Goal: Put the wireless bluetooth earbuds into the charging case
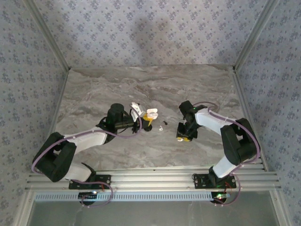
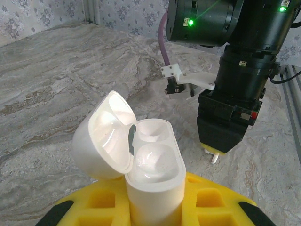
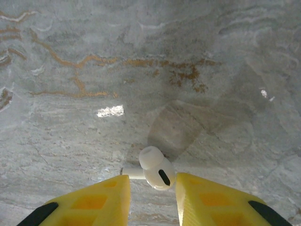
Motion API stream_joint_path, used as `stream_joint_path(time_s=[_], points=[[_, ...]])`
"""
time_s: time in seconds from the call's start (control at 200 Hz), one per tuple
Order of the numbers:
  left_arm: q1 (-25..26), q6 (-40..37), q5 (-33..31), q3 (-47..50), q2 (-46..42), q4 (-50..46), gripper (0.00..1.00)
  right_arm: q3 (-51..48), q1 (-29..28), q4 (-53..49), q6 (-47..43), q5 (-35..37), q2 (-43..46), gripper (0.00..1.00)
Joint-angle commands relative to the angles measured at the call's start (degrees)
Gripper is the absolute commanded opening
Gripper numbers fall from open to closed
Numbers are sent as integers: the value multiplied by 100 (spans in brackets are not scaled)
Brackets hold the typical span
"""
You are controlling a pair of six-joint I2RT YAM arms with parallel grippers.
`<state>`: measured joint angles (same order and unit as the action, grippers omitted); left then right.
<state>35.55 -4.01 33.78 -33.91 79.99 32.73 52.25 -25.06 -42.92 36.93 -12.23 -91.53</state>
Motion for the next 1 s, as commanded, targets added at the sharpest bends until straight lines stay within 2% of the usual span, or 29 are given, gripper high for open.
stream_joint_path(time_s=[0.0,0.395,0.63,0.785,0.994], points=[[-36,-101,67,33,-62,67,16,-22,-50,-3,101,167,-121,32],[-48,-83,67,33,-68,72,16,-20,-58,-16,-37,439,-203,26],[-41,-82,58,22,-82,59,16,-51,-64,108,-43,425,-337,27],[-48,-82,50,34,-88,40,16,-79,-78,150,-37,475,-259,22],[-45,-87,92,59,-34,91,16,-33,-95,138,-669,716,135,20]])
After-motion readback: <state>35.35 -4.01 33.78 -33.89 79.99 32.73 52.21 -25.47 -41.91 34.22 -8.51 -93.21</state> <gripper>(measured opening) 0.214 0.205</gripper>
